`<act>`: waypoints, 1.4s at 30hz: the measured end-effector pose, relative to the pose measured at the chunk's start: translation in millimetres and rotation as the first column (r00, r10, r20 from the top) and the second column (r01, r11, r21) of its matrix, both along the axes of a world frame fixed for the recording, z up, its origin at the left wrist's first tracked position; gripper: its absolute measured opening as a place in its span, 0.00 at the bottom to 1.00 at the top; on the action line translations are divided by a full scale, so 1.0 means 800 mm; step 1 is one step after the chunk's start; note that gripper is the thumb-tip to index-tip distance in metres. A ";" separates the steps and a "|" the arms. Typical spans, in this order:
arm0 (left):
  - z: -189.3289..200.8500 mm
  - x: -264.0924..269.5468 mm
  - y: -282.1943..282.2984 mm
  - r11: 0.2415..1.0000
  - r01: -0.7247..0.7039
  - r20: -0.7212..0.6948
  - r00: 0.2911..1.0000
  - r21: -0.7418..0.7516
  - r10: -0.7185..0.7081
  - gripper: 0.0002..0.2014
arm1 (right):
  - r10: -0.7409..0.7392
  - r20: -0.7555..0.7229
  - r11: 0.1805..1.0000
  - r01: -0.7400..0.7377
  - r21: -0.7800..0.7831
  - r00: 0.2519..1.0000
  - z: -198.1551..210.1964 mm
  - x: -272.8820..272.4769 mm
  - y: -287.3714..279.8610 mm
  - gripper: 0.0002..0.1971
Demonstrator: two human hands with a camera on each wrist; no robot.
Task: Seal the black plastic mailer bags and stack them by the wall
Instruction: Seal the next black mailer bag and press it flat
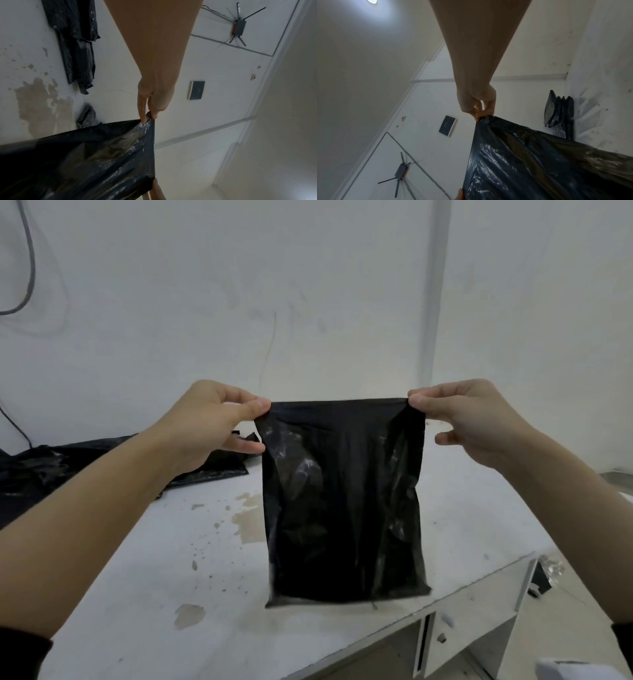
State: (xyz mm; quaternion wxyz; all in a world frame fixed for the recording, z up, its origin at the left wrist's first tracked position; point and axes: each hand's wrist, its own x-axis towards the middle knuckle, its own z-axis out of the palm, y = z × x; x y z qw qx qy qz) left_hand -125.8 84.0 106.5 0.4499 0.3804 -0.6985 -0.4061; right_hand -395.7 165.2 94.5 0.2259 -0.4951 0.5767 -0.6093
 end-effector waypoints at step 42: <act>-0.168 -0.105 -0.079 0.621 0.152 -0.338 0.921 0.769 0.193 0.24 | -0.221 0.227 0.919 0.125 0.373 0.948 -0.154 -0.017 -0.118 0.09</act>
